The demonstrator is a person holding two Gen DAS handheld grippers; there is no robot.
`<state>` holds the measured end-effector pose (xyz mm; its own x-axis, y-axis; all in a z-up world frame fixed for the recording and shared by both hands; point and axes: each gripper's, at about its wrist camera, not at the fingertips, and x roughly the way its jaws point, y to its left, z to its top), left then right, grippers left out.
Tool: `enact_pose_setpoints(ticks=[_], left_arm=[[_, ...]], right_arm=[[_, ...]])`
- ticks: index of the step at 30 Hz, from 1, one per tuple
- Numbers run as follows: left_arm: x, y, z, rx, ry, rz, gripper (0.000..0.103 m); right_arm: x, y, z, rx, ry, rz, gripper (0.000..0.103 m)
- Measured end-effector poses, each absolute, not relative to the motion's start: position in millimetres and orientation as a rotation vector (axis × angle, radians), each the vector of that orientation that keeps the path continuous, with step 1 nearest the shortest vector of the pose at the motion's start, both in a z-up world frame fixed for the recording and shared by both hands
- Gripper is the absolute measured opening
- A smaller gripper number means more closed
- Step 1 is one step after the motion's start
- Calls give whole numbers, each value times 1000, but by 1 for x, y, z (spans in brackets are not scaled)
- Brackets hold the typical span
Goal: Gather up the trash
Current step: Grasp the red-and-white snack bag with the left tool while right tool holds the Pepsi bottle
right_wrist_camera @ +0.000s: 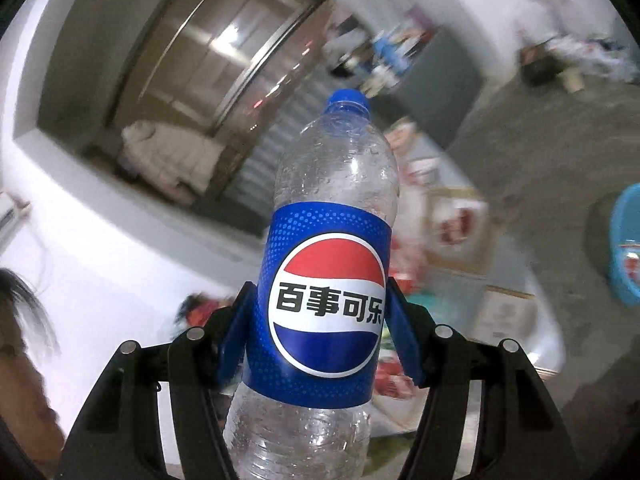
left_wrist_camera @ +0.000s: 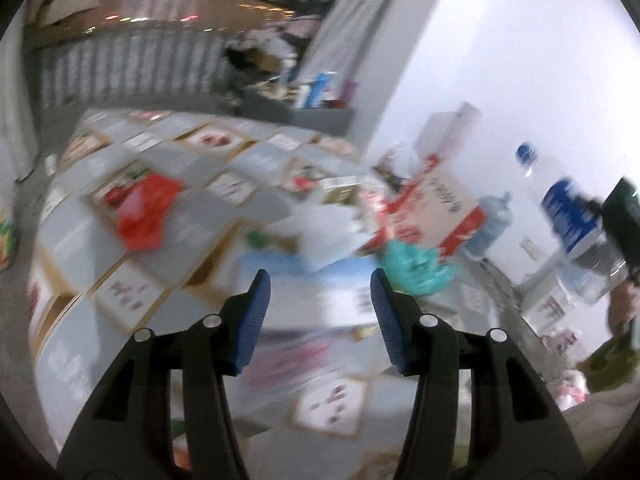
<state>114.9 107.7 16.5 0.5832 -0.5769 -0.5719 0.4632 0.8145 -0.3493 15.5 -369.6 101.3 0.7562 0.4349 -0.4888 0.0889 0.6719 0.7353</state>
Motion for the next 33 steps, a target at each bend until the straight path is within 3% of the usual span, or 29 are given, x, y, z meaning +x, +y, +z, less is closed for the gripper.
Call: enact_pose_setpoints(ticks=[11,24,33], left_arm=[[125,-23,39,-43,698,-864,60],[152,-137,0,152,748,-847,59],[166,-158,-21,210,774,-796,31]], right_arm=[[41,-362,14,596,973,-9,61],[55,-347,-20,477,1008,-12,62],[56,-353,-25,519,1020,21,62]])
